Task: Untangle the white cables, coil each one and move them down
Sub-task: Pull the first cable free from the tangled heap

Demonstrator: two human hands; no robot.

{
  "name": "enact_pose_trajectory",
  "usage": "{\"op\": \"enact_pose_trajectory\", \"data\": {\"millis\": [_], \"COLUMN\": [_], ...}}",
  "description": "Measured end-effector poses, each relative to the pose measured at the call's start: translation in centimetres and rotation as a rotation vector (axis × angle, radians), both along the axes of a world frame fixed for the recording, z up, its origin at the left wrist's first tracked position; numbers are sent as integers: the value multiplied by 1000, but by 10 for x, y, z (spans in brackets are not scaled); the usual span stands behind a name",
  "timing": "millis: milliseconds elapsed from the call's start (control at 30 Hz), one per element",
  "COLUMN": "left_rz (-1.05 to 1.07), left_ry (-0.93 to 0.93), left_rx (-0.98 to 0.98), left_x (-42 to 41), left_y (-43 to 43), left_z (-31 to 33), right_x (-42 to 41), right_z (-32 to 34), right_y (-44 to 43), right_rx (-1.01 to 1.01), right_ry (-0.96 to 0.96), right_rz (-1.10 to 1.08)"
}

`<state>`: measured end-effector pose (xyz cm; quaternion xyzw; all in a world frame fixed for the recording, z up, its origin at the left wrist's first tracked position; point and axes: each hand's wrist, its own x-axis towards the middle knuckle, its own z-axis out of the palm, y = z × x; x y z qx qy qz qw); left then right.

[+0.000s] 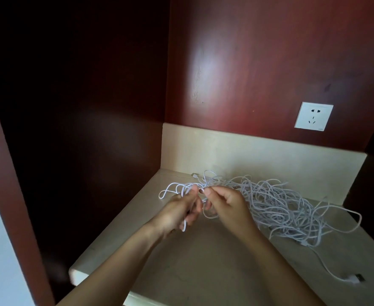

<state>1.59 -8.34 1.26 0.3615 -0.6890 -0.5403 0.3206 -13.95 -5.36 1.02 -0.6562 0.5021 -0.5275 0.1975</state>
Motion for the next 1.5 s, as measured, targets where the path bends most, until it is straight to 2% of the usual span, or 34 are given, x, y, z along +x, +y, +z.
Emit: {"op": "enact_pose_trajectory", "data": {"millis": [67,133,233,333,433,500,633,733,800,867,967,1100,1200,1333,1500], "left_rz": [147,232,257,230,205,258,508,615,574,445,204,-153,-284,-293,-119], "left_ry": [30,95,218,438,764,841,705,482,242,29,-140,-66,-10,19,70], "left_rx": [-57,-32,77,233,417,422,187,7,-57,-56,67,312,406,319,211], "left_x": [1,0,-4,-9,-10,-9,-5,1,1,-5,-14,-18,-19,-21,-20], "left_y": [-2,-6,-12,-16,-14,-15,-22,-30,-28,-19,-1,9,14,16,17], "left_z": [2,3,0,2,11,13,10,5,1,-1,3,4,8,9,6], "right_x": [1,1,4,10,7,3,-2,-2,1,3,0,-8,-12,-12,-12], "right_z": [-6,-13,-22,-28,-37,-44,-44,-28,-14,0,14,16,11,6,-1], "right_y": [2,2,3,6,11,13,19,25,27,27,23,16,11,6,4], "right_rx": [18,-8,-54,-29,7,36,10,41,26,-9,-26,-59,-69,-51,-48], "right_ry": [-45,-59,49,77,191,278,453,292,136,3,-87,-64,-72,-106,-65], "right_rz": [-46,-118,-155,-155,-153,-142,-145,-120,-65,-26,-4,1,-34,-39,-51]}}
